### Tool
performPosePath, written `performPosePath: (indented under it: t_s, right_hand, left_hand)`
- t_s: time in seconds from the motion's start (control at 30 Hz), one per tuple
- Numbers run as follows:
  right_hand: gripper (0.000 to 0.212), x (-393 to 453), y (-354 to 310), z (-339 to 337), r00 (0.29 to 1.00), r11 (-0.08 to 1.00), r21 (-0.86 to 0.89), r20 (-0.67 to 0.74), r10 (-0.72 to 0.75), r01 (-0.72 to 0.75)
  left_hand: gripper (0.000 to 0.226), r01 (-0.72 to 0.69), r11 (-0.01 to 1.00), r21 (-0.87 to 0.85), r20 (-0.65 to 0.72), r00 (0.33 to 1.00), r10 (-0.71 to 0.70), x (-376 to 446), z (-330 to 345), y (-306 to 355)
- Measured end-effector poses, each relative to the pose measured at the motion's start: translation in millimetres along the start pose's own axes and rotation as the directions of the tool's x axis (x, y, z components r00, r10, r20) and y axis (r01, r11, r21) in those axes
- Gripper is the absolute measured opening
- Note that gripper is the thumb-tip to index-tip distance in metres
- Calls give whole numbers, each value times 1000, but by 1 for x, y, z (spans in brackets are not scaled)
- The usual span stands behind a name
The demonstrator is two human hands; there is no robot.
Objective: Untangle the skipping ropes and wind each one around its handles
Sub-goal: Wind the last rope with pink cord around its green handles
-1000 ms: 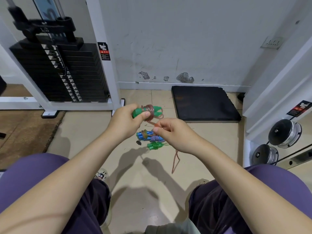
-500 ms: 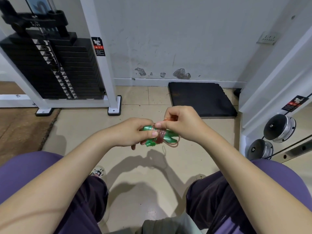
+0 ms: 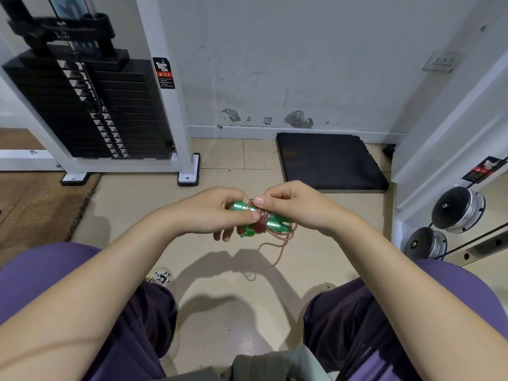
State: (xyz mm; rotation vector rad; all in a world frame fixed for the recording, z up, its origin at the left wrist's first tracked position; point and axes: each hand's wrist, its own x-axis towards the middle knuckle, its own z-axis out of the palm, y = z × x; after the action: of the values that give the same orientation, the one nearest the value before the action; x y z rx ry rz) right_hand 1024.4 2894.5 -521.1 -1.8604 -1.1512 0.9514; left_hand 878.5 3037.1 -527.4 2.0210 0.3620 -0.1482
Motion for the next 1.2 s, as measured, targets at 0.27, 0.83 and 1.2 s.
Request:
performPosePath:
  t_s: [0.27, 0.83, 1.2]
  right_hand:
    - [34, 2, 0, 7, 999, 993, 118, -16, 32, -29]
    - [54, 3, 1, 2, 997, 984, 170, -59, -42, 51]
    - [20, 5, 12, -8, 968, 961, 265, -253, -5, 74]
  left_hand:
    - [35, 40, 999, 20, 112, 993, -42, -4, 0, 7]
    - [43, -51, 997, -51, -80, 996, 47, -4, -5, 10]
    - [39, -139, 888, -438, -670, 709, -219, 11, -23, -11]
